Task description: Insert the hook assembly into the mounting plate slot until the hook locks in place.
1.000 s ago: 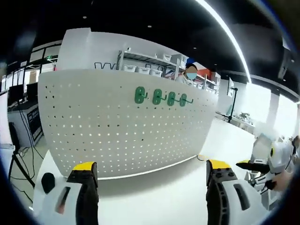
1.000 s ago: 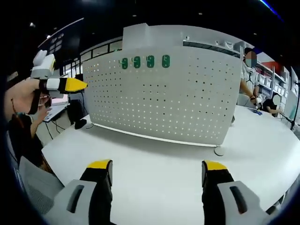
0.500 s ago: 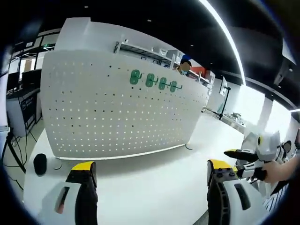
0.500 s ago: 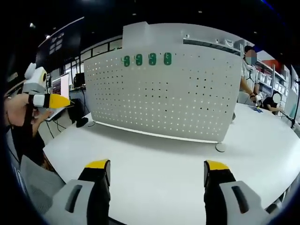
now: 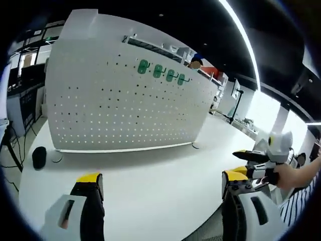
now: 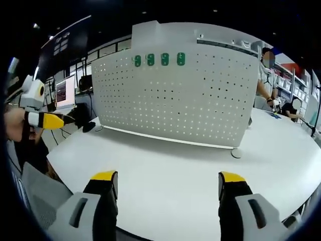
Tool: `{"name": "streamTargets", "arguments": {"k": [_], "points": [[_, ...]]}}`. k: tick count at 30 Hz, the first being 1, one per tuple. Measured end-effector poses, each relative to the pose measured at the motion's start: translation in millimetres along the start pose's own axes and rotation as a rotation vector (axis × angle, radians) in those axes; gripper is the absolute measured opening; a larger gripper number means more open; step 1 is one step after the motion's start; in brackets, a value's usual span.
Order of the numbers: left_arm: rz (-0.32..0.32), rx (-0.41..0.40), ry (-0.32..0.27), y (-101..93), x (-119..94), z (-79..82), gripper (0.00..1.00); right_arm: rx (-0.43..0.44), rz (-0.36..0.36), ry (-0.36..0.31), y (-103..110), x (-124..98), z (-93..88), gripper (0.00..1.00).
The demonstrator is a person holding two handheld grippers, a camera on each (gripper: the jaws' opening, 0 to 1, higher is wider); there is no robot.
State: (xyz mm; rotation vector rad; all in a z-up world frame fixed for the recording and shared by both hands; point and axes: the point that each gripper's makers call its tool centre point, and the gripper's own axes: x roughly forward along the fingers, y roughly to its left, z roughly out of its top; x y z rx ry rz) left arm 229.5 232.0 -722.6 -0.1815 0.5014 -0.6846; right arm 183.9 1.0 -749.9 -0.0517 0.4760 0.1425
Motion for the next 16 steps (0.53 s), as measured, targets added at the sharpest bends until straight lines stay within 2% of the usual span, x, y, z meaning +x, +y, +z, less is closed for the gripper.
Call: {"name": "streamTargets", "arguments": {"k": [4,9,16], "points": [[-0.008,-0.022,-0.017,-1.8,-5.7,-1.1,1.00,-0.018,-0.003,-0.001,0.0,-0.7,1.7,0.78],[-0.016,-0.008,0.004,-3.3,-6.4,-5.7,1.00,-0.019,-0.001,0.002,1.0,0.0,2.5,0.77],[-0.011,-0.018,0.005,-1.7,-8.7,-7.4,1.00,-0.038,-0.008,0.013,2.2,-1.5,-1.5,0.79]]}}
